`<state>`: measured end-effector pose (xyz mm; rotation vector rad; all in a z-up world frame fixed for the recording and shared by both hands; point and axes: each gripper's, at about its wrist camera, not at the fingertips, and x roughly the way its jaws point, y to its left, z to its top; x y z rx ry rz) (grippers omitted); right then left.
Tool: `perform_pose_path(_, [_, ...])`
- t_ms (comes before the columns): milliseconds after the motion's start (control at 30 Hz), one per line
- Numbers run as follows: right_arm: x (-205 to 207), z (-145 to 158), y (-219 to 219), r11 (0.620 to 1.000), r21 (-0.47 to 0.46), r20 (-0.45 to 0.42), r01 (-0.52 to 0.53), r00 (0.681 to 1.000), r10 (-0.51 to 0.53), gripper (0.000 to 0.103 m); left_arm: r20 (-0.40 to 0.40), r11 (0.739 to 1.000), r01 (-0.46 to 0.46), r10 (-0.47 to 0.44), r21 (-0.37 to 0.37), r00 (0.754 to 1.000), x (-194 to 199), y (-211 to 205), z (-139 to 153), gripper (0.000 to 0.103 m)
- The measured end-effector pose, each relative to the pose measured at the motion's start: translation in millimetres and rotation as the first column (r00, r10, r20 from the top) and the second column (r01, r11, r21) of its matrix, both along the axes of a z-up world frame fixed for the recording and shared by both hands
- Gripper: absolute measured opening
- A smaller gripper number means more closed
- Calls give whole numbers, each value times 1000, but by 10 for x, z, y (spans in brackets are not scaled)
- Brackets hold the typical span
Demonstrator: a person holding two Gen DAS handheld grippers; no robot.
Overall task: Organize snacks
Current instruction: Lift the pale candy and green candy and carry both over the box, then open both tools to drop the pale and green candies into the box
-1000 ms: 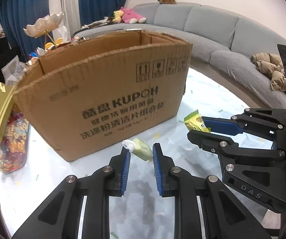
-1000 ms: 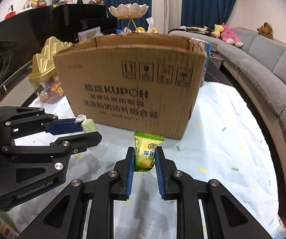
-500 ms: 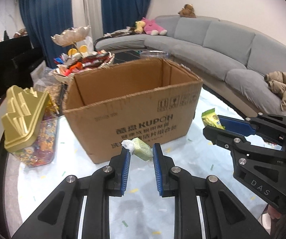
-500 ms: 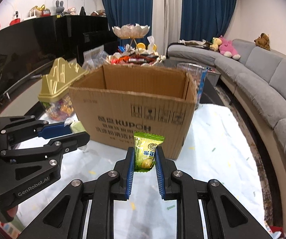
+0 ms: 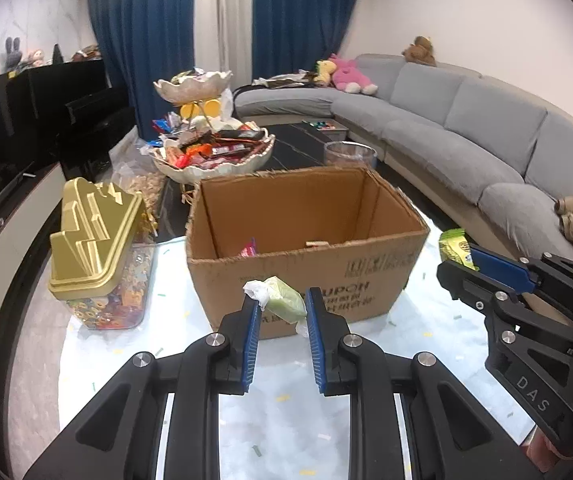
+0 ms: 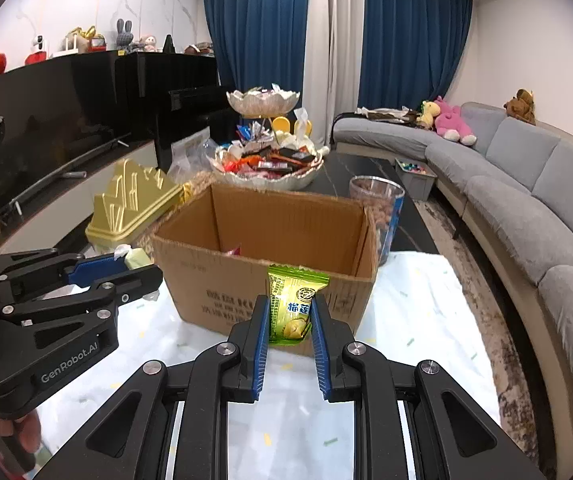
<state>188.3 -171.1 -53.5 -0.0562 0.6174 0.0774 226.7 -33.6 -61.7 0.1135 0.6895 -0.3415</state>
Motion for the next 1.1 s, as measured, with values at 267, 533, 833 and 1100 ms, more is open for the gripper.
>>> perform_pose_path(267, [166,222,20,1000,-3,35,-6,999,6,22,25,999,-42,42,-13,999,192,-10,240,23])
perform_pose_path(533, [451,317,11,1000,-14,49,-2,999,3,22,37,998,-63,63,-14,997,498,-46,312,23])
perform_pose_path(833, [781,276,-69,1000,2,22,17,1000,-17,22,4,998,-69,69,-9,998,837,-124,210,23])
perform_pose_path(1100, [1044,145,-132,999,3,-28,35,999,-35,22,-24,996,-87,87,12,996,1036,-197,43,23])
